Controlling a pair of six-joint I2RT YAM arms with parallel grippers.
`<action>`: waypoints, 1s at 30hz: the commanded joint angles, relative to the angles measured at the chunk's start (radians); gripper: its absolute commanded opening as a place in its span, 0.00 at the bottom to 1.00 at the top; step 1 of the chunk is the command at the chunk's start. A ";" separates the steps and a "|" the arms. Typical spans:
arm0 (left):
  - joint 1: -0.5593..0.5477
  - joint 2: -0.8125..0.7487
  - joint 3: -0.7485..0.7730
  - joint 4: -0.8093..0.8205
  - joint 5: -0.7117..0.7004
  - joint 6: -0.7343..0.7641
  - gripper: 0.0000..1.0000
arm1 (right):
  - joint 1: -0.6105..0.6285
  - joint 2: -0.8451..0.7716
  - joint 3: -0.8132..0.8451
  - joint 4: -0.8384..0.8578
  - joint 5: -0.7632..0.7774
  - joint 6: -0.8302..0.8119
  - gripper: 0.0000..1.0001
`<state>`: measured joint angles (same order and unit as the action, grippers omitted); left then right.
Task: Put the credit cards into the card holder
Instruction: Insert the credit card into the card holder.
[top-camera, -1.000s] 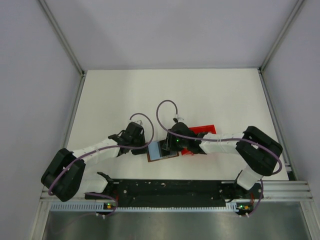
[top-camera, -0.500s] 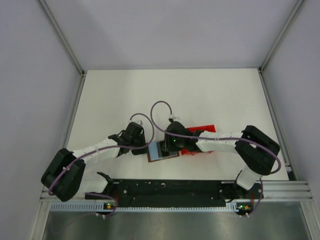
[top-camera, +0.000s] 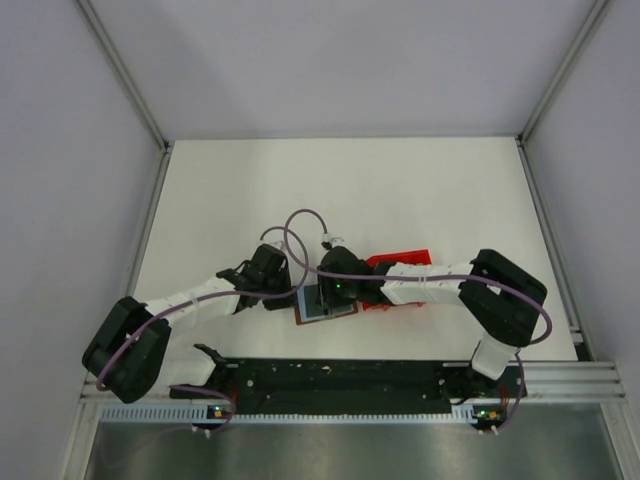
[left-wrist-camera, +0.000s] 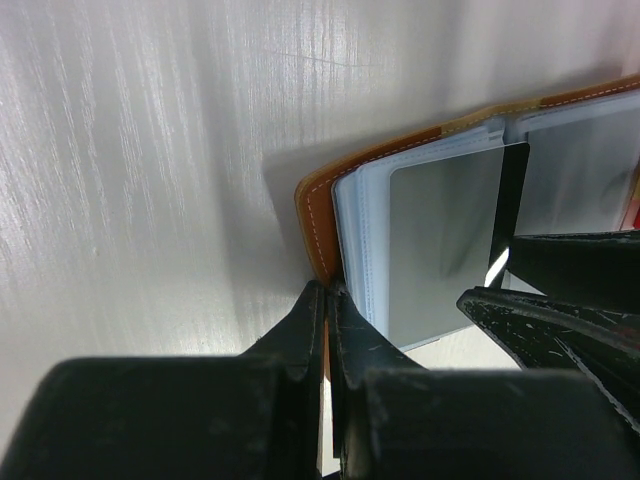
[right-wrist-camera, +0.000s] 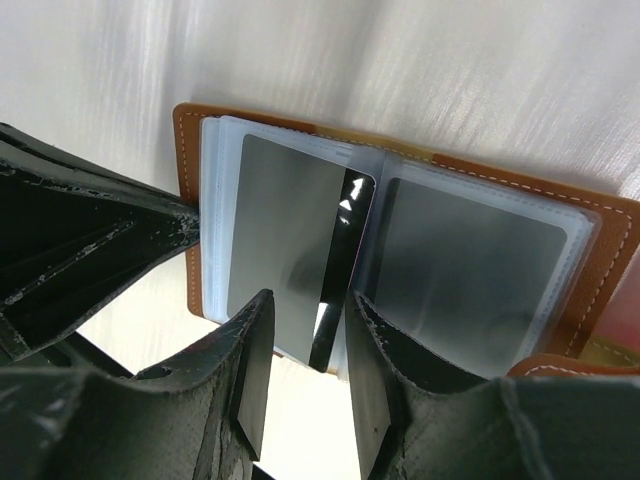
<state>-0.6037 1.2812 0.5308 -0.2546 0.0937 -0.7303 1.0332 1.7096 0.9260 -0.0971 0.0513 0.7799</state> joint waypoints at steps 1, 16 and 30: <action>-0.002 0.000 -0.020 0.000 -0.002 0.020 0.00 | 0.013 0.004 0.028 0.069 -0.036 -0.034 0.34; -0.001 -0.005 -0.018 0.002 -0.002 0.026 0.00 | 0.011 0.033 0.005 0.175 -0.117 -0.038 0.33; -0.001 -0.054 0.000 -0.087 -0.054 0.037 0.00 | 0.002 -0.025 -0.010 -0.070 0.134 -0.004 0.37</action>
<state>-0.6048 1.2476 0.5293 -0.2787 0.0845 -0.7216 1.0363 1.7012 0.9054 -0.0772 0.1093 0.7483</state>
